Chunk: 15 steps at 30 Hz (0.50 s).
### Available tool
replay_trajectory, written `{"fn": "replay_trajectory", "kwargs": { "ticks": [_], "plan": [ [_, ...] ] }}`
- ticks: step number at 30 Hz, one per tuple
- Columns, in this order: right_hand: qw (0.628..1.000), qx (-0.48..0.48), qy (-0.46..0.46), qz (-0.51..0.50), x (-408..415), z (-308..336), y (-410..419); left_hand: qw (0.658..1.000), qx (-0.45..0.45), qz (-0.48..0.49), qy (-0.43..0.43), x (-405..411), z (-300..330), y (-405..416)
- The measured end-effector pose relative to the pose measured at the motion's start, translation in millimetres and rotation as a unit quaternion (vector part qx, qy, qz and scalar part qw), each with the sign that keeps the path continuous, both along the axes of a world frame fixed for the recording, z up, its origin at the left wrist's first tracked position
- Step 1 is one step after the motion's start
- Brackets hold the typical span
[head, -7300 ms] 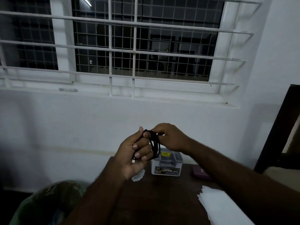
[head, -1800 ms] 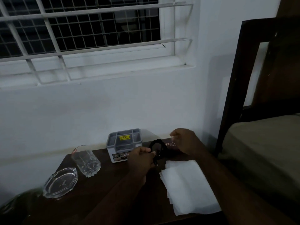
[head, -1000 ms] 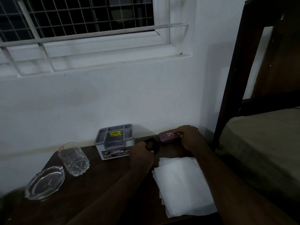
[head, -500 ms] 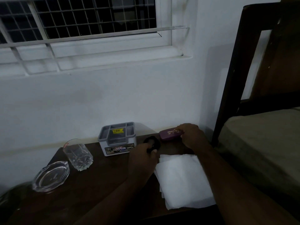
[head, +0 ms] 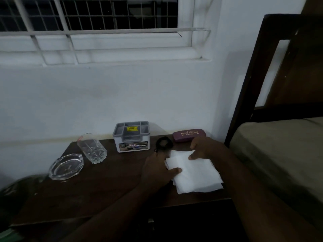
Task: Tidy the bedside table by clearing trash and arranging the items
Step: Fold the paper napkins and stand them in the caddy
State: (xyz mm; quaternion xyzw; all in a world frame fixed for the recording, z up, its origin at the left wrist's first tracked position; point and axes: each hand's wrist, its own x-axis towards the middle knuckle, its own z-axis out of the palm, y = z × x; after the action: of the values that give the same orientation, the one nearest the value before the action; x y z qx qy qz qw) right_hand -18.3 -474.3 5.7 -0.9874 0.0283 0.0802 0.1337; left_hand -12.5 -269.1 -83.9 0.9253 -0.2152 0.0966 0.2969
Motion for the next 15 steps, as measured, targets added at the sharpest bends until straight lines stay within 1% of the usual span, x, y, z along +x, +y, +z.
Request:
{"fn": "replay_trajectory", "kwargs": {
  "ticks": [3,5,6,7,9,11,15],
  "plan": [
    [1.0,-0.003,0.009,0.025,-1.4,0.8,15.3,0.996,0.001,0.009,-0.083,-4.9,28.4,8.2],
    [0.999,-0.007,0.017,0.032,-1.3,0.0,18.2,0.988,0.01,0.04,-0.145,6.2,51.6,24.3],
    [0.999,-0.009,0.019,0.031,-1.2,-0.3,17.7,0.984,0.031,0.06,-0.167,15.8,61.4,34.4],
    [0.999,-0.011,0.021,0.028,-0.8,-0.3,16.7,0.98,0.07,0.079,-0.169,26.9,69.0,44.9],
    [0.999,-0.015,0.03,0.021,-1.3,1.8,14.9,0.973,0.165,0.103,-0.123,49.6,79.3,63.1],
    [0.999,-0.015,0.037,0.021,-0.7,3.3,15.2,0.964,0.232,0.105,-0.078,65.0,86.0,73.3],
    [0.999,-0.01,0.045,0.024,2.7,3.9,19.0,0.952,0.294,0.086,-0.008,73.8,89.5,74.9]
  ]
}}
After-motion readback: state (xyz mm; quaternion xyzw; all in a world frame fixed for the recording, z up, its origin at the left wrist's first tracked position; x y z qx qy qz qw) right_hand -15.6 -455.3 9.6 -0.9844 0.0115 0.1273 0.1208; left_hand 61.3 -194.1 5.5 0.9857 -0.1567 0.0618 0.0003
